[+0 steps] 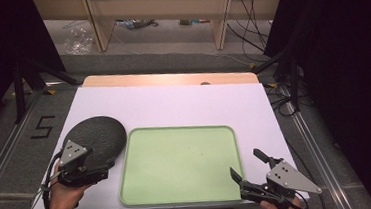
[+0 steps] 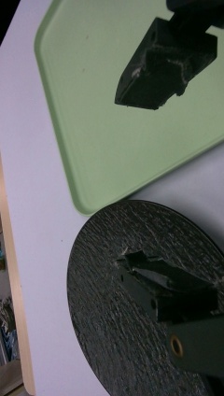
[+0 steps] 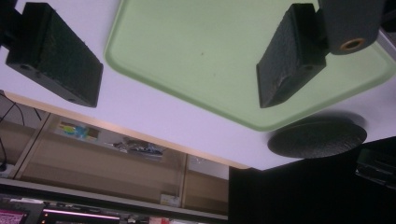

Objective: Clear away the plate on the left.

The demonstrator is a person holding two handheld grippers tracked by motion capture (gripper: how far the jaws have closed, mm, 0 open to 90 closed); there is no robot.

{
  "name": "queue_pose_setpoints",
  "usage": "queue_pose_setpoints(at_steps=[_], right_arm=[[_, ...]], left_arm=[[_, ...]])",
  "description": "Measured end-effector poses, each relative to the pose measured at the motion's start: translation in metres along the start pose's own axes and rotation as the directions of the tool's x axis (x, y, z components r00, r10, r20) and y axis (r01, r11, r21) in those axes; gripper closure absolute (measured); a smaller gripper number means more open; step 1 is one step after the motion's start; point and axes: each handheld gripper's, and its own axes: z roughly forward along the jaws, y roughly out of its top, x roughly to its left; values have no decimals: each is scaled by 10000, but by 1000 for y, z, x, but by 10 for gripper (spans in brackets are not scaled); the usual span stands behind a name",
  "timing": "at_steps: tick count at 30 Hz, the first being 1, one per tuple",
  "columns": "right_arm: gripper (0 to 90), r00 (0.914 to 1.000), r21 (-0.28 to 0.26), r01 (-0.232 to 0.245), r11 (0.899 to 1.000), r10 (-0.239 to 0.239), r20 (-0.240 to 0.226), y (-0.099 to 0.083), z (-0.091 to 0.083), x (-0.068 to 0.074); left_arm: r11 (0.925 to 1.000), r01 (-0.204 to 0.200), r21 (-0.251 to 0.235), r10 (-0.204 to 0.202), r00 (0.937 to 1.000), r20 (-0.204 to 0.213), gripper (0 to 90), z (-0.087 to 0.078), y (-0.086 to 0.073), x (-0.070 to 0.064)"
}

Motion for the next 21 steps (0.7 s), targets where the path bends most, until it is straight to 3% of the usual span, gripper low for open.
queue_pose_setpoints(at_steps=[6, 12, 21], right_arm=[[154, 10000, 32, -18, 10000, 18, -24, 0, 0, 0], [153, 10000, 29, -12, 10000, 12, -40, 0, 1, 0], [154, 9999, 32, -40, 10000, 41, -150, 0, 2, 1]], left_arm=[[9996, 263, 123, -260, 9994, -247, 178, 10, 2, 15], [9989, 169, 440, -135, 9971, -748, 182, 18, 4, 25], [9976, 412, 553, -358, 9949, -943, 186, 25, 5, 38]])
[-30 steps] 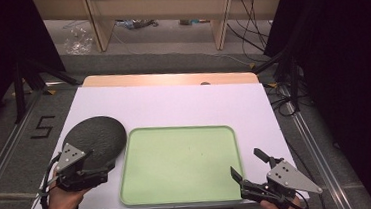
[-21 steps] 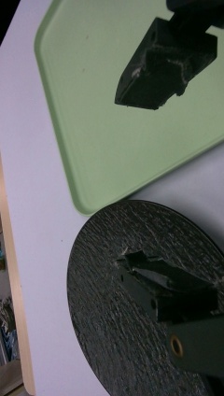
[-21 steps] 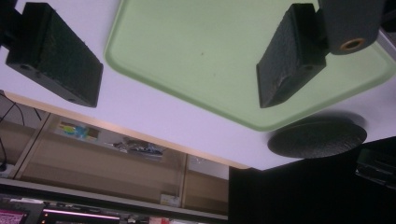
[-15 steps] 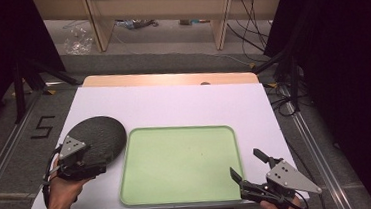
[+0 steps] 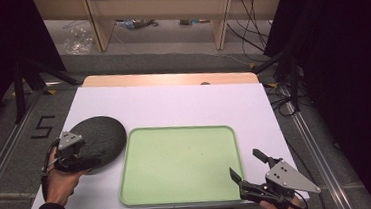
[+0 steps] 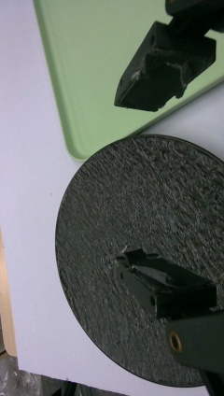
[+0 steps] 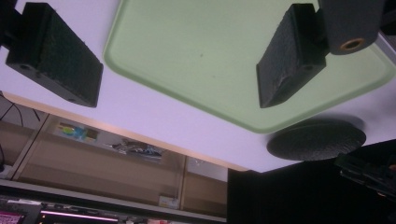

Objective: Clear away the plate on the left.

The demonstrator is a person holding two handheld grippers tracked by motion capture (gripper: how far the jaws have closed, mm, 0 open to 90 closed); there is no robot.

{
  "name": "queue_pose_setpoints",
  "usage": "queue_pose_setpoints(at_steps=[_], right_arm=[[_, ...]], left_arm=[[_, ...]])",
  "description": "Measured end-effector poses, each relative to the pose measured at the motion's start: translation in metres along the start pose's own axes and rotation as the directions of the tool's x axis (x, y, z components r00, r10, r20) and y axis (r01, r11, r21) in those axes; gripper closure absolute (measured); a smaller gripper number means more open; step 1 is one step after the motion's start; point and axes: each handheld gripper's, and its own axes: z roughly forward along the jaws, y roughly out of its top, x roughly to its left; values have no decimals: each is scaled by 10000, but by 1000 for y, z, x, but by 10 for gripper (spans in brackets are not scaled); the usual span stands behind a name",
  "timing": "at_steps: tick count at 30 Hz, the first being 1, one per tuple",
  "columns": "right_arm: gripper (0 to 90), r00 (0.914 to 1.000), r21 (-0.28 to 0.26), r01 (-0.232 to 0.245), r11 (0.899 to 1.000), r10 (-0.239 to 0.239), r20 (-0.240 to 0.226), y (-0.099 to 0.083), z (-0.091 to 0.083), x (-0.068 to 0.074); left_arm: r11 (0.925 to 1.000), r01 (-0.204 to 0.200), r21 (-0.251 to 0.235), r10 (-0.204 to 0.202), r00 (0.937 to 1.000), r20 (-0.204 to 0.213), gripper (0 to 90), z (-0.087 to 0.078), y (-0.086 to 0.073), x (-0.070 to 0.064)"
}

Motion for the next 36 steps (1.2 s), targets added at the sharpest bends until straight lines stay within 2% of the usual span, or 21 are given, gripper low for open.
queue_pose_setpoints(at_steps=[2, 10, 13, 14, 15, 17, 18, 20, 21, 22, 24, 26, 27, 28, 30, 31, 32, 33, 34, 35, 36], right_arm=[[153, 10000, -25, 3, 10000, -3, -7, 0, 0, 0], [153, 10000, 12, -1, 10000, 1, -17, 0, 1, 0], [154, 10000, 2, 12, 10000, -12, 3, 0, 0, 0], [154, 10000, 2, 12, 10000, -12, 3, 0, 0, 0], [154, 10000, 29, 19, 10000, -19, -1, 0, 0, 0], [154, 10000, 33, 5, 10000, -5, -34, 0, 0, 0], [154, 10000, -5, 19, 10000, -19, -15, 0, 0, 0], [154, 10000, 19, 32, 10000, -32, 10, 0, 0, 0], [154, 10000, 25, 17, 10000, -17, -53, 0, 0, 1], [154, 10000, 69, 81, 9999, -81, 8, 0, -1, 0], [154, 10000, 38, 38, 10000, -38, -60, 0, 1, 1], [154, 10000, 36, 73, 10000, -73, 19, 0, 1, 1], [154, 9999, 95, 105, 9999, -105, 48, 0, 0, 1], [154, 9999, 95, 105, 9999, -105, 48, 0, 0, 1], [154, 10000, -31, 59, 10000, -59, -15, 0, 1, 1], [154, 9999, 101, 126, 9999, -126, 30, 0, 0, 1], [154, 9999, 71, 121, 9999, -121, 20, 0, 0, 1], [154, 9999, 22, 95, 10000, -95, -42, 0, 0, 2], [154, 9999, 22, 95, 10000, -95, -42, 0, 0, 2], [154, 9999, 47, 74, 10000, -74, -89, 0, 1, 2], [154, 9999, 15, 77, 10000, -77, -85, 0, 1, 2]], left_arm=[[9999, -121, 86, 122, 9999, -121, 193, 2, 0, 3], [9997, 20, 251, -9, 9992, -411, 202, 8, 2, 16], [9989, 213, 429, -191, 9984, -532, 202, 10, 2, 28], [9989, 213, 429, -191, 9984, -532, 202, 10, 2, 28], [9982, 364, 486, -334, 9976, -611, 203, 12, 2, 35], [9975, 523, 481, -489, 9963, -705, 203, 13, 1, 39], [9970, 462, 623, -410, 9959, -811, 204, 13, 1, 43], [9941, 916, 586, -857, 9917, -961, 203, 14, 0, 53], [9897, 1310, 582, -1242, 9864, -1077, 195, 14, -1, 60], [9860, 1514, 702, -1433, 9837, -1083, 192, 13, -1, 65], [9798, 1711, 1039, -1594, 9808, -1122, 198, 12, -1, 72], [9789, 1688, 1156, -1564, 9817, -1091, 195, 12, -2, 74], [9741, 1828, 1328, -1691, 9796, -1082, 194, 14, -2, 78], [9741, 1828, 1328, -1691, 9796, -1082, 193, 14, -2, 78], [9705, 2059, 1252, -1949, 9763, -944, 205, 16, -4, 83], [9636, 2274, 1406, -2167, 9723, -870, 218, 17, -3, 87], [9670, 2198, 1291, -2121, 9747, -711, 218, 18, -4, 90], [9602, 2390, 1446, -2320, 9706, -638, 217, 18, -2, 93], [9602, 2390, 1446, -2320, 9706, -638, 219, 18, -2, 93], [9545, 2595, 1468, -2531, 9655, -612, 227, 20, 0, 96], [9560, 2522, 1498, -2457, 9674, -608, 229, 21, 0, 99]])
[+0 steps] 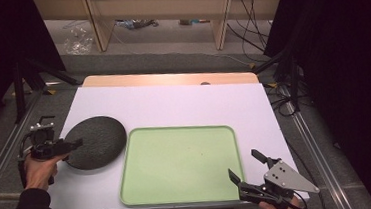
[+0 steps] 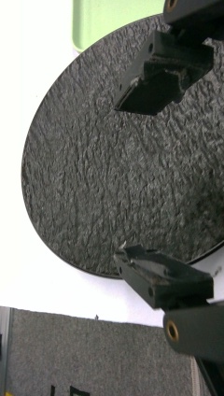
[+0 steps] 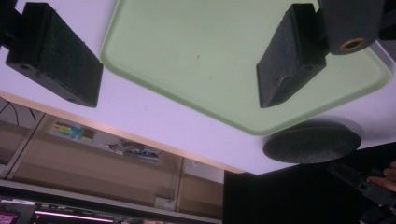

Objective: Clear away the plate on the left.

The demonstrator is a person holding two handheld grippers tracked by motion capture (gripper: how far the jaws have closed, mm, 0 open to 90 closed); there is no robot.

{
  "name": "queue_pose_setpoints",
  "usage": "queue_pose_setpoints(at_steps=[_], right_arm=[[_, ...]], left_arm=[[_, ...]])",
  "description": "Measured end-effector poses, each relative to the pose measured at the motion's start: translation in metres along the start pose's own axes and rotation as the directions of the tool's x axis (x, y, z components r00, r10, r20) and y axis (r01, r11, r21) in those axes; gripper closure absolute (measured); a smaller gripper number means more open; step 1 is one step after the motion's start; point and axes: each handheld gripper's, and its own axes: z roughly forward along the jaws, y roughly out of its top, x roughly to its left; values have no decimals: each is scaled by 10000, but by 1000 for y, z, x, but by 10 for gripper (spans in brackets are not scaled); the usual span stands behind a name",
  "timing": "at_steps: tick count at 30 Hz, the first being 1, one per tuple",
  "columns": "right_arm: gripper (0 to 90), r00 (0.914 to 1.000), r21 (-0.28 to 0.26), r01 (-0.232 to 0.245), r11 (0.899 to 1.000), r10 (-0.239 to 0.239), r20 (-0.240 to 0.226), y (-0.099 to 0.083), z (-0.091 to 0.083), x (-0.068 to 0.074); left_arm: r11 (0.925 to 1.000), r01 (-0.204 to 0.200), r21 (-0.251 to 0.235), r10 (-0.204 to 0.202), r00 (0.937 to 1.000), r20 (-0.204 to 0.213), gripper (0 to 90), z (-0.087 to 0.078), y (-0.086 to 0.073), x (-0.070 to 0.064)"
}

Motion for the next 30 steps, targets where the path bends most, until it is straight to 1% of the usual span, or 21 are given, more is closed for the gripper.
queue_pose_setpoints(at_steps=[2, 3, 5, 6, 7, 8, 9, 10, 11, 12, 13, 14, 15, 19, 21, 23, 26, 27, 28, 29, 30], right_arm=[[154, 9999, 104, 88, 9999, -89, 49, 0, -1, 0], [154, 9999, 110, 99, 9999, -100, 36, 0, -1, 0], [153, 10000, 82, 76, 9999, -76, 32, 0, -1, 0], [153, 10000, 82, 76, 9999, -76, 32, 0, -1, 0], [154, 9999, 168, 116, 9998, -116, -1, 0, -1, 0], [154, 9999, 168, 116, 9998, -116, -1, 0, -1, 0], [154, 9999, 154, 103, 9998, -103, 4, 0, -1, 0], [154, 9999, 154, 103, 9998, -103, 4, 0, -1, 0], [154, 9999, 139, 116, 9998, -116, 45, 0, -1, 0], [154, 9999, 211, 147, 9997, -147, -22, 0, -1, 1], [154, 9999, 121, 81, 9999, -80, -102, 0, 0, 1], [154, 9999, 129, 87, 9999, -86, -87, 0, 0, 1], [154, 9999, 87, 74, 9999, -73, -74, 0, 1, 1], [154, 9998, 129, 171, 9998, -170, -57, 0, 0, 1], [154, 9999, 141, 138, 9998, -137, -72, 0, 0, 2], [154, 9997, 166, 244, 9996, -245, 25, 0, 0, 2], [154, 9997, 212, 250, 9995, -249, -22, 0, -1, 2], [154, 9997, 212, 250, 9995, -249, -22, 0, -1, 2], [154, 9996, 217, 273, 9994, -273, -25, 0, -1, 2], [154, 9996, 208, 277, 9994, -276, -27, 0, -1, 2], [154, 9996, 208, 277, 9994, -276, -27, 0, -1, 2]], left_arm=[[9999, 88, 68, -89, 10000, 20, 224, 1, 1, 2], [9996, 281, 38, -282, 9996, 102, 223, 3, 3, 5], [9979, 643, 18, -643, 9979, 52, 223, 4, 4, 7], [9979, 643, 18, -643, 9979, 52, 222, 4, 4, 7], [9973, 735, -2, -735, 9971, 185, 219, 6, 5, 12], [9973, 735, -2, -735, 9971, 185, 218, 6, 5, 12], [9959, 897, 75, -899, 9955, 297, 219, 6, 7, 18], [9959, 897, 75, -899, 9955, 297, 221, 6, 7, 18], [9926, 1210, 53, -1211, 9907, 617, 221, 6, 8, 22], [9922, 1243, -5, -1240, 9901, 654, 221, 6, 9, 25], [9910, 1340, 45, -1340, 9885, 700, 222, 6, 9, 27], [9887, 1498, 110, -1502, 9857, 760, 221, 6, 9, 29], [9875, 1572, 119, -1577, 9845, 771, 220, 6, 9, 30], [9874, 1575, 131, -1581, 9835, 885, 225, 7, 11, 33], [9878, 1551, 137, -1557, 9851, 729, 226, 8, 12, 35], [9883, 1520, 129, -1525, 9857, 719, 230, 9, 12, 36], [9873, 1564, 271, -1578, 9855, 617, 238, 12, 14, 36], [9898, 1346, 470, -1371, 9891, 541, 238, 13, 13, 38], [9888, 1355, 622, -1382, 9895, 417, 238, 15, 13, 37], [9888, 1355, 622, -1382, 9895, 417, 239, 15, 13, 37], [9894, 1245, 752, -1274, 9912, 354, 239, 17, 13, 38]])
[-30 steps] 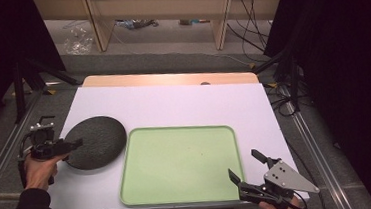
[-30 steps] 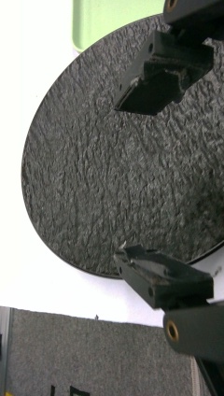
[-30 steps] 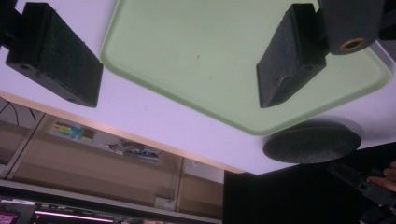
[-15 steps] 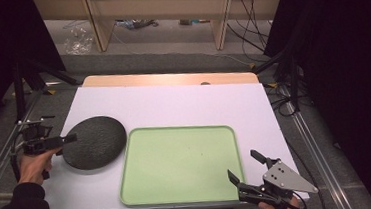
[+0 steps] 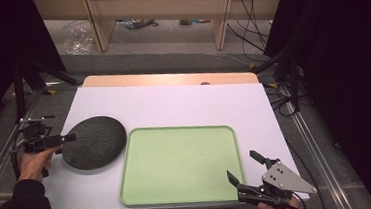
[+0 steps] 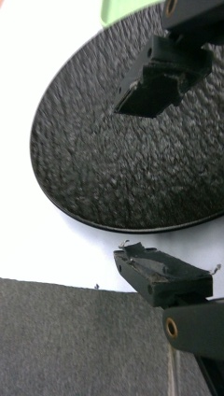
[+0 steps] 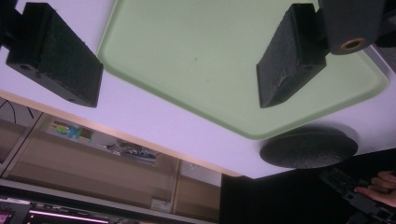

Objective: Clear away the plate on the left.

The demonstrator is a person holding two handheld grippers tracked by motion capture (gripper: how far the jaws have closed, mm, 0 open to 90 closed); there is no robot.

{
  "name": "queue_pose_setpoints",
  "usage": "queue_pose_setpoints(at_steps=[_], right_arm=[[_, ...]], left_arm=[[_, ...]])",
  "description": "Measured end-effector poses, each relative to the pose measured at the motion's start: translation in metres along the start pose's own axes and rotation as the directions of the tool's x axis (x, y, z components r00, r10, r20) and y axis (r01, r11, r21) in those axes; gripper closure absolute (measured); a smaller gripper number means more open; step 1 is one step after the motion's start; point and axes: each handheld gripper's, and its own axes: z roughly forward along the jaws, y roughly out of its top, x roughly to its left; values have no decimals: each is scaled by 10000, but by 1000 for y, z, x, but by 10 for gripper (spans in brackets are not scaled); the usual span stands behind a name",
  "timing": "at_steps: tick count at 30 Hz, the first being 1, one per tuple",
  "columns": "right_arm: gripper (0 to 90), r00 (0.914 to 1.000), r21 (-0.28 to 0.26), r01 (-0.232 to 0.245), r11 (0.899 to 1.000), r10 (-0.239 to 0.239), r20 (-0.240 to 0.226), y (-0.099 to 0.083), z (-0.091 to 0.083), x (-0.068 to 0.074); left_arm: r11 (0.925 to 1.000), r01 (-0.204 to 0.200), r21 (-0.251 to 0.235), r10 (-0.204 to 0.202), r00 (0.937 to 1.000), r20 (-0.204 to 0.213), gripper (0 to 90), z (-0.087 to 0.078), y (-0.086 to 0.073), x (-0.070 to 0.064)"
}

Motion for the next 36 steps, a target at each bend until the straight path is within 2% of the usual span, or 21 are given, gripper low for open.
queue_pose_setpoints(at_steps=[3, 9, 14, 17, 19, 23, 25, 26, 27, 28, 29, 30, 32, 36], right_arm=[[154, 9999, -112, -76, 9999, 75, -73, 0, 1, 0], [154, 10000, -155, -6, 9999, 5, -93, 0, 1, 0], [154, 10000, -158, 7, 9999, -8, -76, 0, 1, 0], [154, 9999, -119, 102, 9999, -102, -8, 0, 0, 0], [154, 9999, -93, 130, 9999, -130, 15, 0, 0, 0], [154, 9997, -231, 225, 9995, -224, 48, 0, 1, -1], [154, 9997, -165, 237, 9996, -236, 67, 0, 0, -1], [154, 10000, -87, 82, 9999, -83, -28, 0, 0, 0], [154, 10000, -101, 92, 9999, -92, -13, 0, 0, 0], [154, 9998, -252, 207, 9995, -206, 45, 0, 1, -1], [154, 9998, -252, 207, 9995, -206, 45, 0, 1, -1], [154, 10000, -38, 92, 10000, -92, -7, 0, 0, 0], [154, 10000, -43, 95, 9999, -95, -3, 0, 0, 0], [154, 10000, -3, 86, 10000, -86, -17, 0, 0, 0]], left_arm=[[9993, 66, 362, -65, 10000, -31, 245, 6, 1, 1], [9982, 321, 497, -324, 9995, 43, 268, 14, 1, 3], [9979, 327, 552, -331, 9994, 74, 289, 19, 2, 3], [9962, 555, 665, -571, 9981, 217, 305, 23, 2, 3], [9956, 486, 795, -511, 9983, 293, 319, 26, 2, 3], [9959, 581, 690, -610, 9973, 408, 347, 29, 3, 2], [9955, 682, 652, -710, 9966, 415, 377, 28, 3, 4], [9946, 854, 586, -878, 9953, 410, 435, 28, 3, 6], [9951, 822, 554, -826, 9966, 51, 492, 27, 3, 6], [9963, 665, 537, -661, 9978, -90, 567, 26, 2, 8], [9963, 665, 537, -661, 9978, -90, 575, 26, 2, 8], [9953, 838, 492, -841, 9964, 37, 594, 25, 1, 11], [9914, 1269, 317, -1279, 9913, 315, 625, 25, 1, 13], [9895, 1437, 141, -1443, 9882, 512, 669, 23, 0, 14]])
